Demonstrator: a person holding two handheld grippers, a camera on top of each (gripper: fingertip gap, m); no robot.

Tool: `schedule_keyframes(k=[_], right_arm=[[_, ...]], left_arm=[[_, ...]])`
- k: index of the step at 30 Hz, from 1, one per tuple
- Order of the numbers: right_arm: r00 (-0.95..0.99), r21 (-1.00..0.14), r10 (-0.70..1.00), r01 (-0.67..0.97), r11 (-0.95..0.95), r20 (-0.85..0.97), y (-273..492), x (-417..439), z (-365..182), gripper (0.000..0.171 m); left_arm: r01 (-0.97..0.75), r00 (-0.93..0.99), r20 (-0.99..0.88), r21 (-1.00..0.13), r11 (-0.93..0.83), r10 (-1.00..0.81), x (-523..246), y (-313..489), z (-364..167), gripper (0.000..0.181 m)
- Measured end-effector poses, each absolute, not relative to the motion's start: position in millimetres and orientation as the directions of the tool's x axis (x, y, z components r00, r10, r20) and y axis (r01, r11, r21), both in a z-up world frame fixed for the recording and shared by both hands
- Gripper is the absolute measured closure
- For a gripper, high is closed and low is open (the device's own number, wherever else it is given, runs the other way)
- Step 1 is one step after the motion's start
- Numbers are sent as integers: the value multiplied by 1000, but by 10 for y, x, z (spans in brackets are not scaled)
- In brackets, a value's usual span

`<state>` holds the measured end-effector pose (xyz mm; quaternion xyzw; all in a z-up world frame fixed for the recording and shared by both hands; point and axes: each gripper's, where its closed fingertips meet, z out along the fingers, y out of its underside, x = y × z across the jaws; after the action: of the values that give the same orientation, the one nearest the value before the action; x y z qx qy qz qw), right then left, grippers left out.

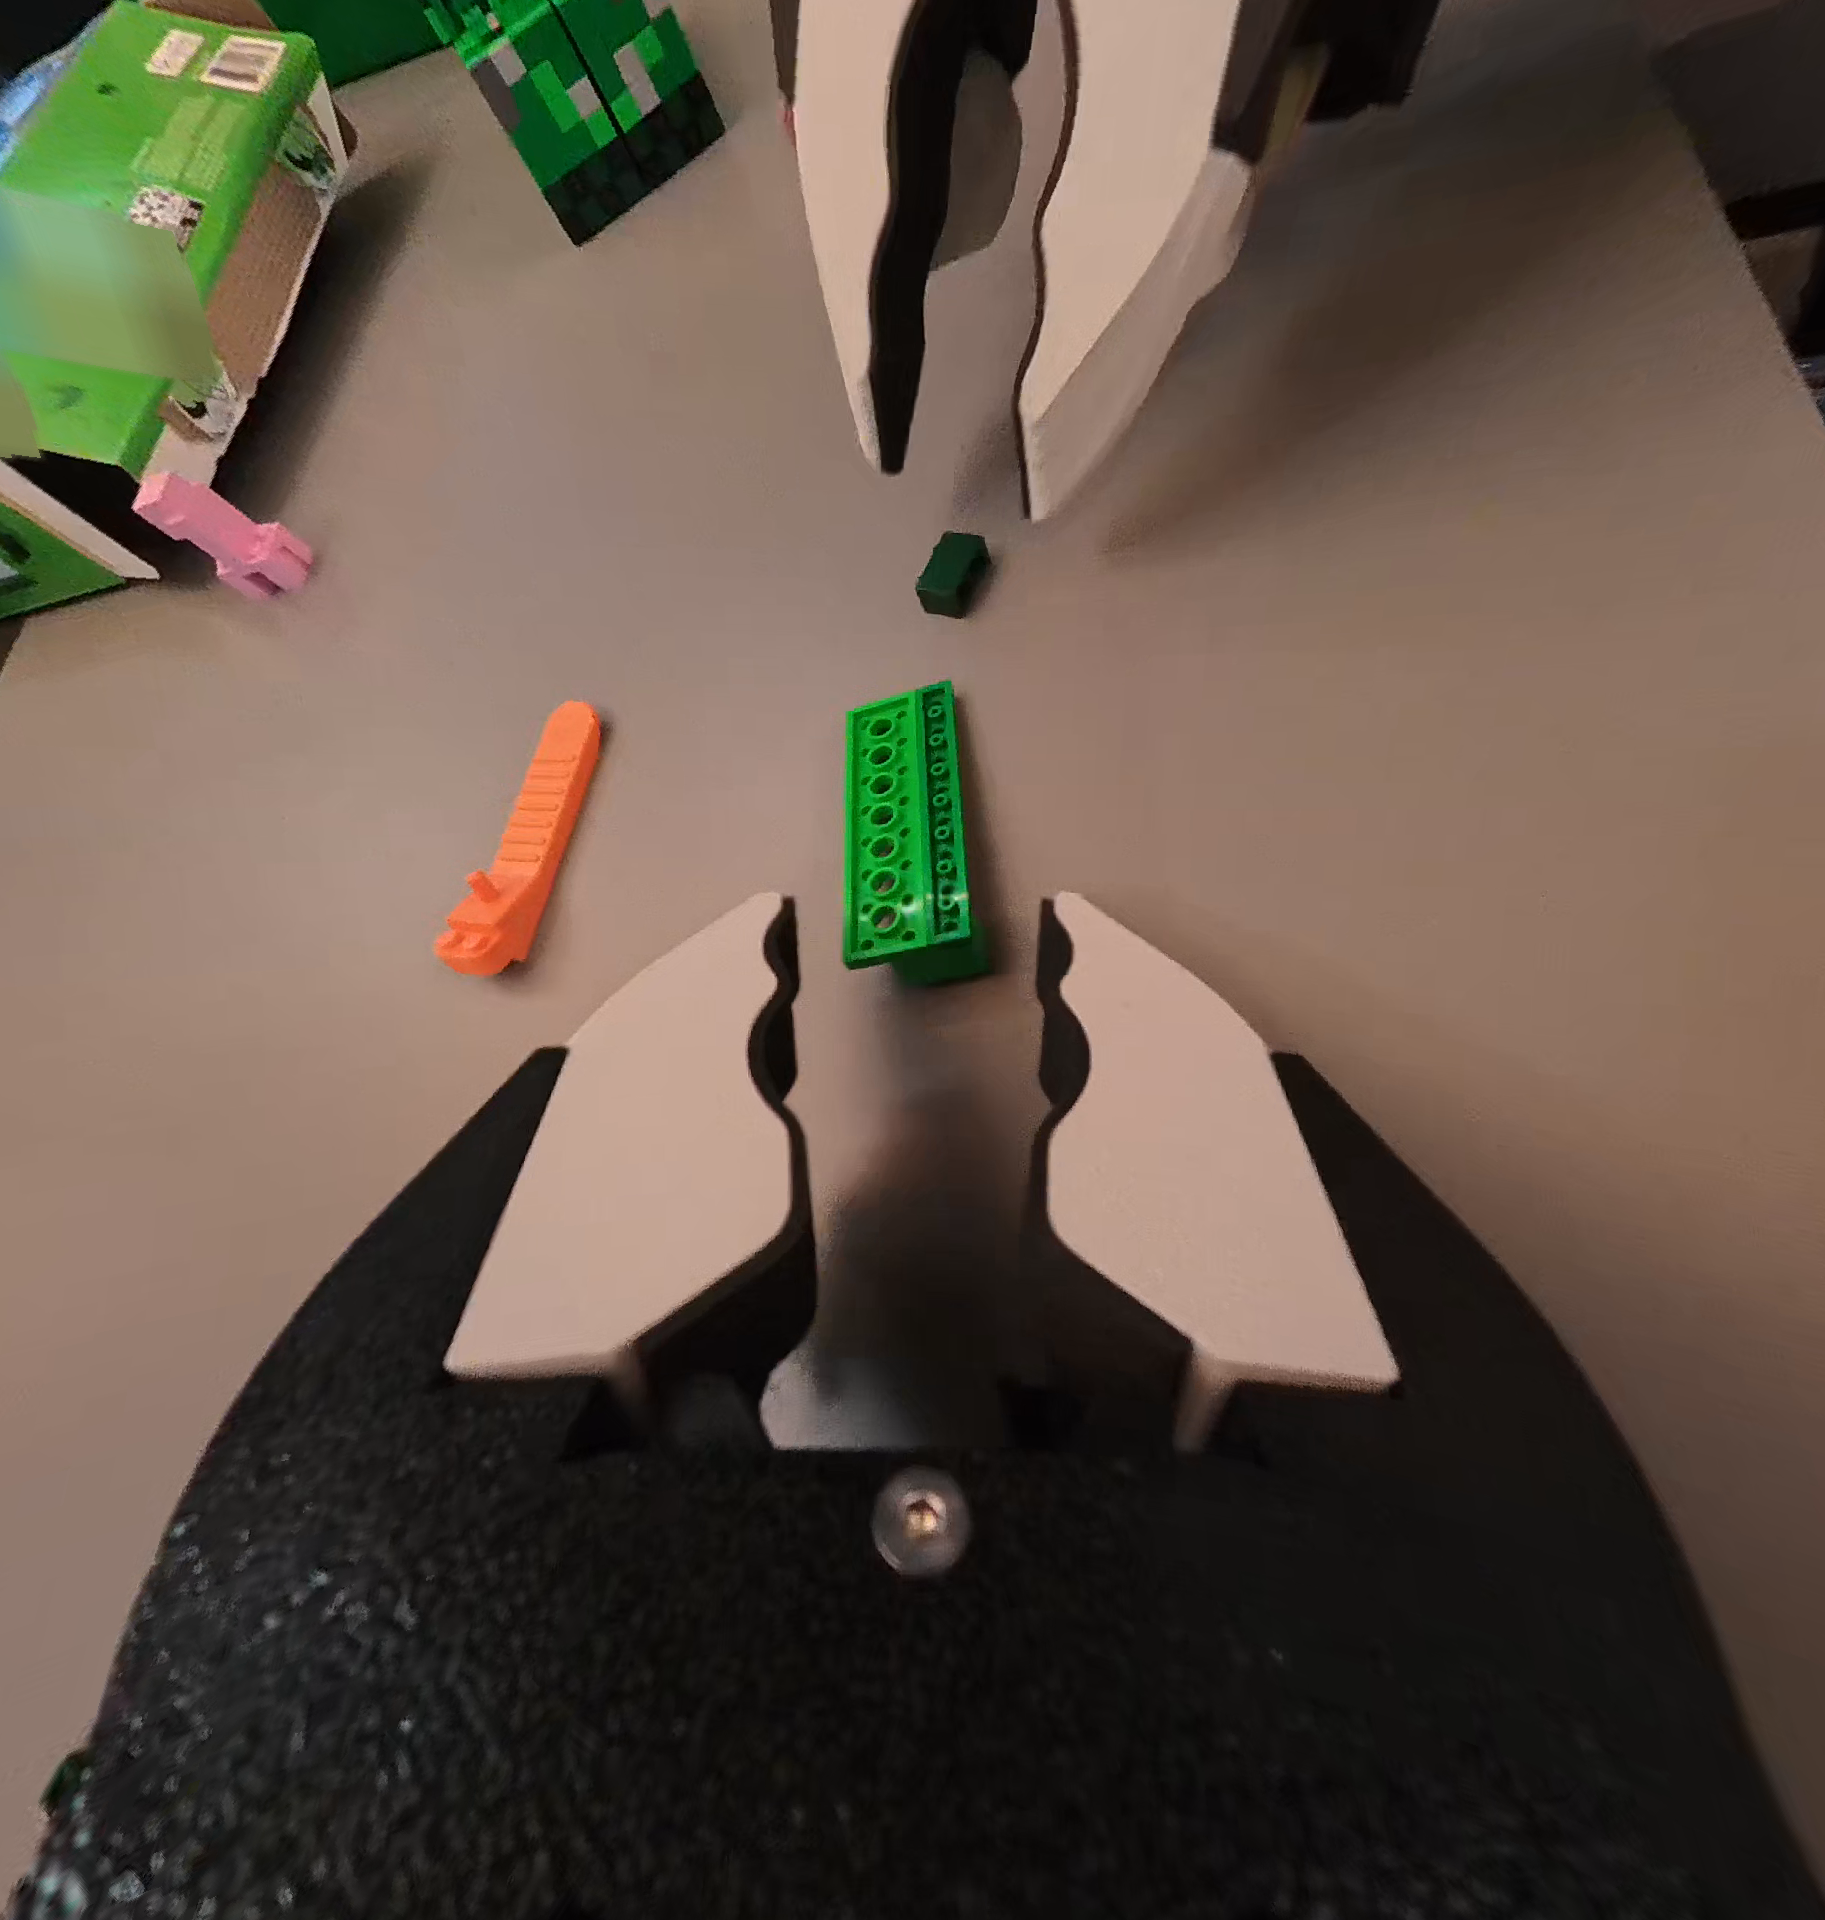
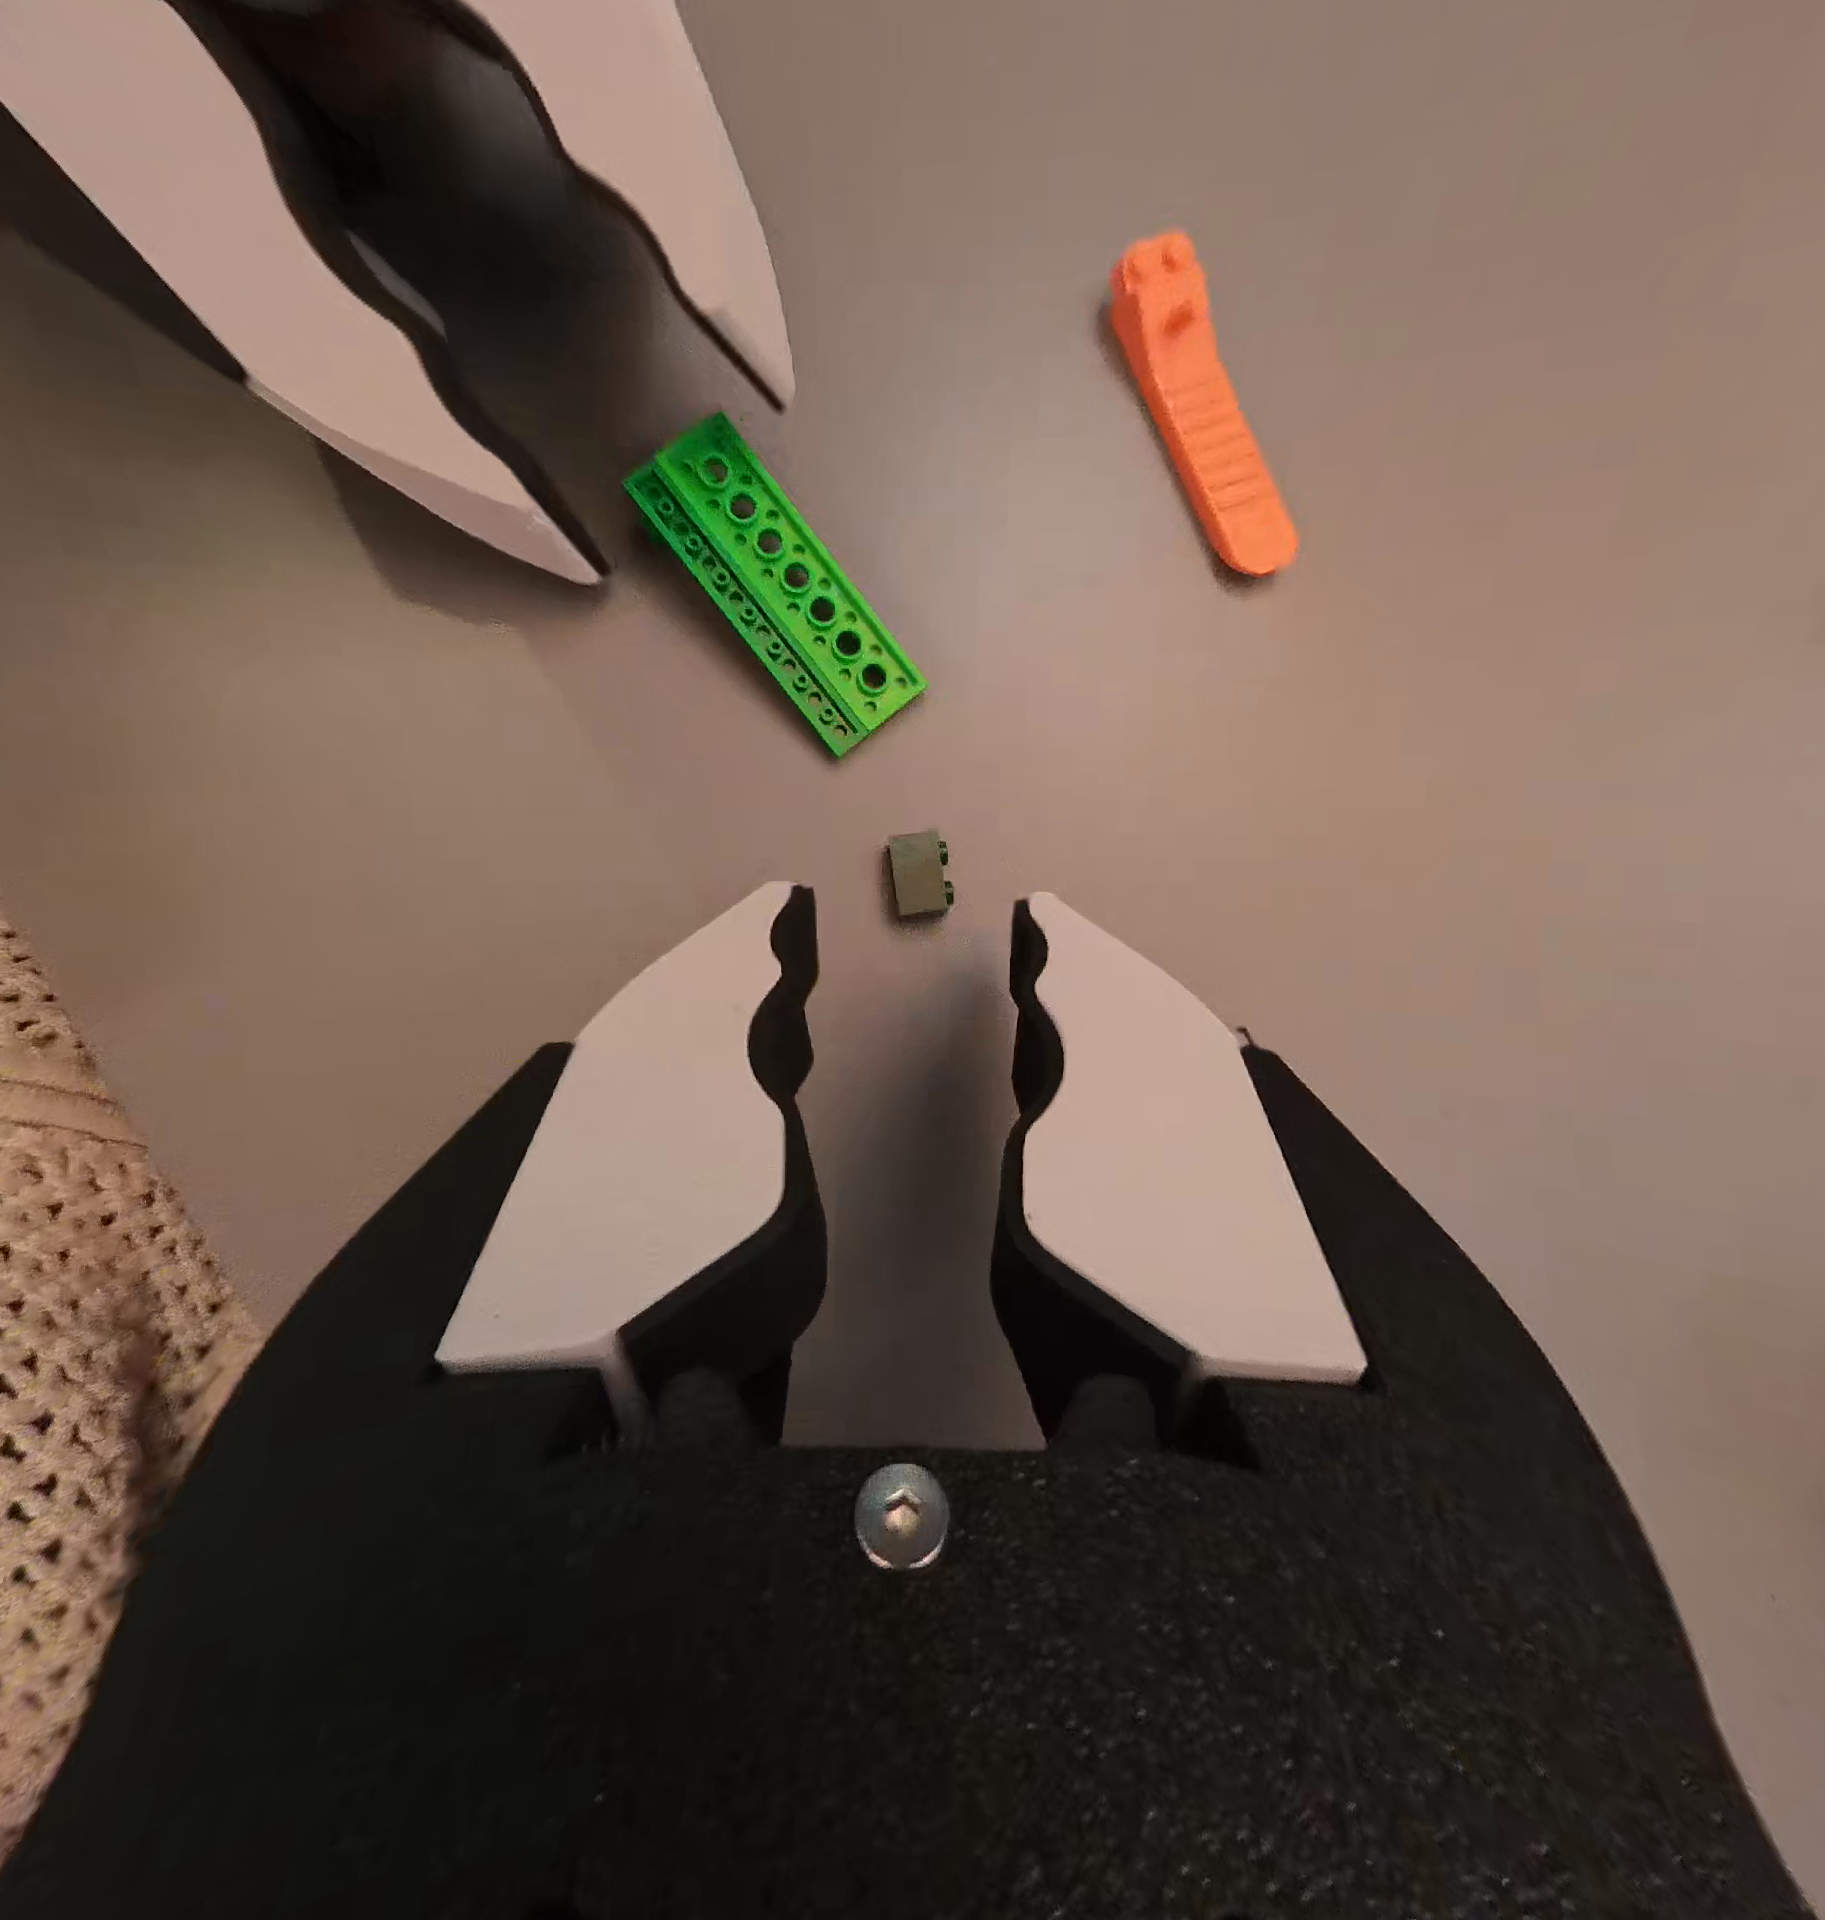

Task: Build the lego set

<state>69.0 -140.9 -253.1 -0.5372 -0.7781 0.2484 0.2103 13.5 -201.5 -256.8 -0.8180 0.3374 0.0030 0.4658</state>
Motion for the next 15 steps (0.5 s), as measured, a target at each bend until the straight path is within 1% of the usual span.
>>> schedule_keyframes(k=[6, 9, 10, 12, 15], right_arm=[[-375, -575, 925, 745, 339, 59, -1436, 631, -2698, 143], [-373, -588, 928, 745, 315, 25, -1427, 613, -2699, 158], [-377, -601, 926, 735, 315, 25, -1427, 600, -2685, 160], [-394, -650, 918, 708, 276, -39, -1517, 580, -2617, 160], [-463, -735, 869, 648, 199, -173, -1758, 553, -2443, 160]], left_arm=[[-547, 748, -346, -805, -230, -567, 168, -2014, -2449, 134], [-545, 718, -371, -826, -144, -589, 264, -2049, -2357, 133], [-559, 700, -400, -822, -106, -591, 294, -2062, -2329, 134], [-616, 649, -498, -788, -12, -575, 343, -2087, -2282, 135], [-723, 490, -697, -661, 203, -523, 486, -2182, -2241, 135]])
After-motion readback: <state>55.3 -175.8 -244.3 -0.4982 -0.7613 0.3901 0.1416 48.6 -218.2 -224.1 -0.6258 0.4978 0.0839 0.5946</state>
